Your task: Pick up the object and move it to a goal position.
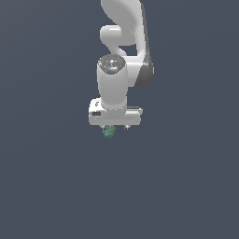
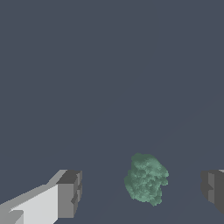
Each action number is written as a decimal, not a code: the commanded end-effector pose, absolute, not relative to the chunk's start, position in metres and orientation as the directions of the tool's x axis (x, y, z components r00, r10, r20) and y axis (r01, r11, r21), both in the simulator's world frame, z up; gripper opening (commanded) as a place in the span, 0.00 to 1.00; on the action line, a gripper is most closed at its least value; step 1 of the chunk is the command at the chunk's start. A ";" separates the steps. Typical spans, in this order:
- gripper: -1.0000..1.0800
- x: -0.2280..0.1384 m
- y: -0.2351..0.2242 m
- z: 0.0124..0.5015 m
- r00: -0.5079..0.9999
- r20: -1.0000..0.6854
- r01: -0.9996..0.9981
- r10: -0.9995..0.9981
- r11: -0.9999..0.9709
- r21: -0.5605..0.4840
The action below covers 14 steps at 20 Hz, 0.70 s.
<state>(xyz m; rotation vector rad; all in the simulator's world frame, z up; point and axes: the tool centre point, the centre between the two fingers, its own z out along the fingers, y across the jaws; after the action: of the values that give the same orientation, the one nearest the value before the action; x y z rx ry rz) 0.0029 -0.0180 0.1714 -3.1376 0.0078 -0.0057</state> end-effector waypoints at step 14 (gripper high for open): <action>0.96 0.013 -0.029 0.189 0.999 0.045 0.005 0.005 -1.000 0.002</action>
<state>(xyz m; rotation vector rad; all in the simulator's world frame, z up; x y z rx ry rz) 0.0133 -0.0295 0.1897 -3.1432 -0.0079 -0.0714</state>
